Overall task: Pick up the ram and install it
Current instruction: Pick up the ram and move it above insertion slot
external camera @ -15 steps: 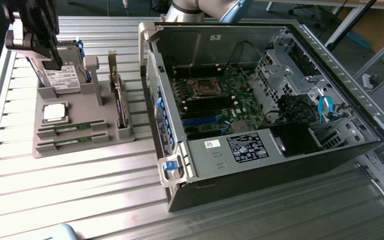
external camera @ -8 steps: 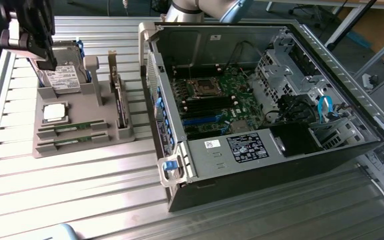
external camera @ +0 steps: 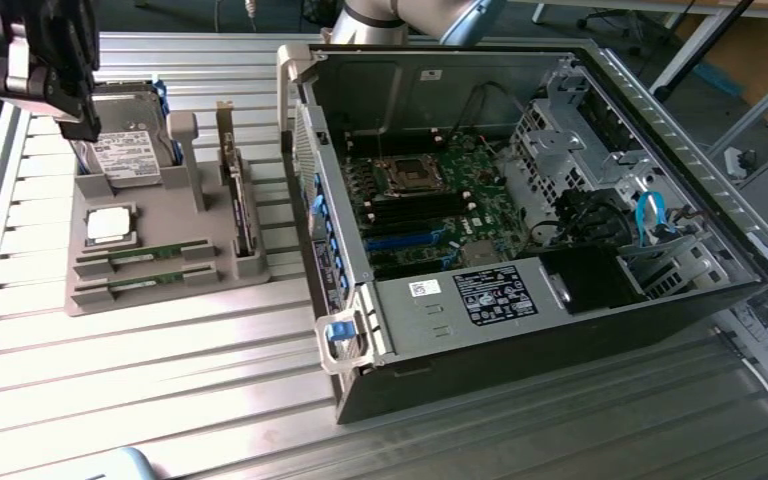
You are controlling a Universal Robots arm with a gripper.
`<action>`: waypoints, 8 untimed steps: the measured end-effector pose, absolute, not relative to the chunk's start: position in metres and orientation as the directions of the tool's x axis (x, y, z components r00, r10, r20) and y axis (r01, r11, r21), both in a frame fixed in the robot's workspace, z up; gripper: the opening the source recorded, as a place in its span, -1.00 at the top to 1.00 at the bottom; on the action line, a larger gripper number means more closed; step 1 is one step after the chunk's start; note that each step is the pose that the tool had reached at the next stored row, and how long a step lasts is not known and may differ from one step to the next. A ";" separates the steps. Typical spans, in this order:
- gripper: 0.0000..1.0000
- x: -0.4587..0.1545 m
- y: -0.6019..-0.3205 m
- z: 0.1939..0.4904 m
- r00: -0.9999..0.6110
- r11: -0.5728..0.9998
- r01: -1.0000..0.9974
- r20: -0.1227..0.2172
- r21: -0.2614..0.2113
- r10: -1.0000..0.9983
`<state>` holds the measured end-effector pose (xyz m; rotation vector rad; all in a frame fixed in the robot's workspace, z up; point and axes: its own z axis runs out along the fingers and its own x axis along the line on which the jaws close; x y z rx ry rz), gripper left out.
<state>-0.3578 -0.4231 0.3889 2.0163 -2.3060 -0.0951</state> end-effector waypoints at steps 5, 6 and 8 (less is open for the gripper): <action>0.80 -0.358 -0.423 0.389 -0.133 0.134 -0.986 0.017 0.097 -0.991; 0.80 -0.358 -0.423 0.389 -0.133 0.133 -0.987 0.016 0.085 -0.991; 0.80 -0.358 -0.423 0.389 -0.133 0.134 -0.989 0.013 0.062 -0.991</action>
